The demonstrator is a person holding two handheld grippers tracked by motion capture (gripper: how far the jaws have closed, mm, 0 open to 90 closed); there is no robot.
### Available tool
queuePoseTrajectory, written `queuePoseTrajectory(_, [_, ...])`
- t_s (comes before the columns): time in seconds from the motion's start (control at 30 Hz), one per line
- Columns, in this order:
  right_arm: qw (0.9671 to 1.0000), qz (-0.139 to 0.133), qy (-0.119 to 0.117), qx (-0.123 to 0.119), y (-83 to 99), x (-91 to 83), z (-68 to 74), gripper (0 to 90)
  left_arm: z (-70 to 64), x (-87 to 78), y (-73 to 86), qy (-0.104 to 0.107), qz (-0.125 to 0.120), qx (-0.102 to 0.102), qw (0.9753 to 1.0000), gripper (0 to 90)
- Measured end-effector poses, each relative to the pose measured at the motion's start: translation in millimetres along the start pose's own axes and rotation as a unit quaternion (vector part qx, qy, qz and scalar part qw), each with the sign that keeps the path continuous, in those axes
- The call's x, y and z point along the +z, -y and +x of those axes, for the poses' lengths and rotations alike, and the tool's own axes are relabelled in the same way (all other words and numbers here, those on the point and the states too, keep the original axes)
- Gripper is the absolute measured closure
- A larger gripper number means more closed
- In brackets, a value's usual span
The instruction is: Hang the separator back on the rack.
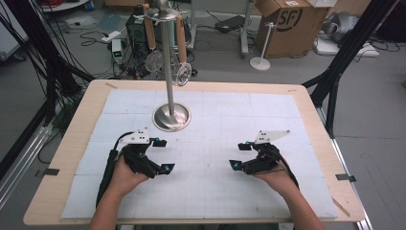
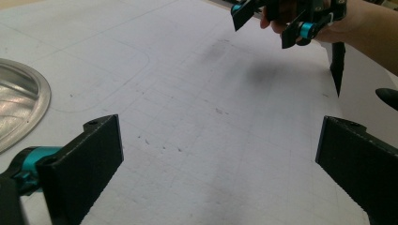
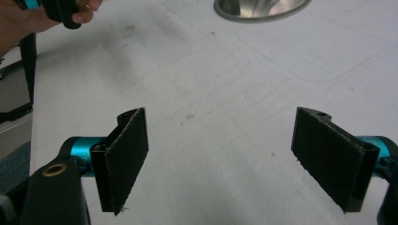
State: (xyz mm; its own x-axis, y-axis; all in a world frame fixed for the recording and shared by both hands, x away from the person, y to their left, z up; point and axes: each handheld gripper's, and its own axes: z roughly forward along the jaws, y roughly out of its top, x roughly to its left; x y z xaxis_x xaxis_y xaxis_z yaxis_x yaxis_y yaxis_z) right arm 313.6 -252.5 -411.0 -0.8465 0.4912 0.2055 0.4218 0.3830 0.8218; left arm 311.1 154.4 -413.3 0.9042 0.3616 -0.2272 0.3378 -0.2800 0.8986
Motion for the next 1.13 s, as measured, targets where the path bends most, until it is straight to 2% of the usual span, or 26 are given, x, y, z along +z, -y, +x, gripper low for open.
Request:
queuePoseTrajectory(0.1, [1.0000, 0.007, 0.005, 0.004, 4.9, -0.5, 0.5, 18.4, 0.2, 0.3, 0.7, 0.002, -0.002, -0.003, 1.0000, 1.6])
queuePoseTrajectory(0.27, [0.9999, -0.002, 0.006, 0.009, 13.4, -1.8, 0.2, 18.4, 0.4, 0.1, 0.9, 0.001, 0.000, -0.001, 1.0000, 1.6])
queuePoseTrajectory(0.43, [0.9999, 0.005, 0.008, 0.013, 21.2, -0.6, 0.0, 18.4, -0.7, -1.3, 3.9, 0.000, 0.000, -0.004, 1.0000, 1.6])
queuePoseTrajectory(0.8, [0.9998, 0.002, 0.007, 0.019, 22.2, 0.2, -3.8, 18.5, 0.5, -2.1, 6.0, -0.003, 0.005, -0.006, 1.0000, 1.6])
queuePoseTrajectory(1.13, [0.9999, -0.002, 0.006, 0.015, 21.8, 1.3, -4.2, 18.4, 2.3, -1.2, 6.5, -0.004, 0.002, -0.010, 0.9999, 1.6])
